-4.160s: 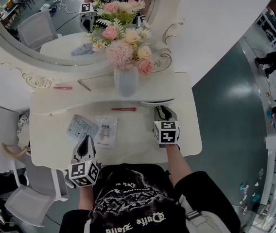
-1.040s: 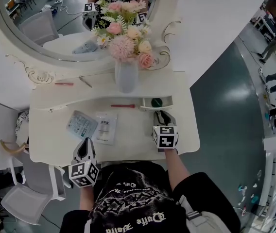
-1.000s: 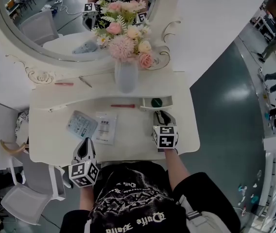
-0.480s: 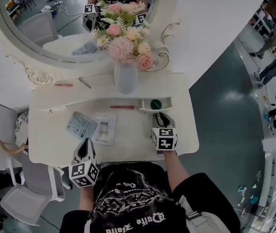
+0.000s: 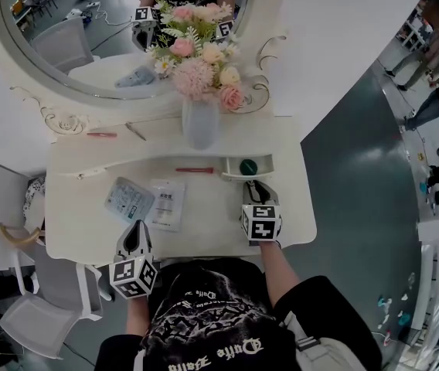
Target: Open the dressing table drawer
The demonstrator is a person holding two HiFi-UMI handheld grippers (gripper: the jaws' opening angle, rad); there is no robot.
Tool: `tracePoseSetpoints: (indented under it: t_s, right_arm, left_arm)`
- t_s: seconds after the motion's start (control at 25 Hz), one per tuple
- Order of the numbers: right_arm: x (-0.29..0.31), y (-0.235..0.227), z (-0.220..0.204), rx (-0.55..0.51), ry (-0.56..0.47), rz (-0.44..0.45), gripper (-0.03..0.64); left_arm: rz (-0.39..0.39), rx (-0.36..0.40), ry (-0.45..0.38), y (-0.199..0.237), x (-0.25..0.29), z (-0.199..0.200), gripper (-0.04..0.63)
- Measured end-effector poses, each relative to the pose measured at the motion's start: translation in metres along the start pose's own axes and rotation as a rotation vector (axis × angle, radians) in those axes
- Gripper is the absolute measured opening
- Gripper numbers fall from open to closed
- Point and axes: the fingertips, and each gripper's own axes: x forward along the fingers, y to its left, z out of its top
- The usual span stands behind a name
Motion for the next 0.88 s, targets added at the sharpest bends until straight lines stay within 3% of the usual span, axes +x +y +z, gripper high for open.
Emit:
tracePoseSetpoints:
  t_s: [0.88]
  right_arm:
    - [-0.0074,0.0026,-0.0046,-0.001,0.005,-0.01,0.101]
  left_arm:
    - [0.005,-0.006,0.003,0.0045,-0.0082,-0.0055,0.017]
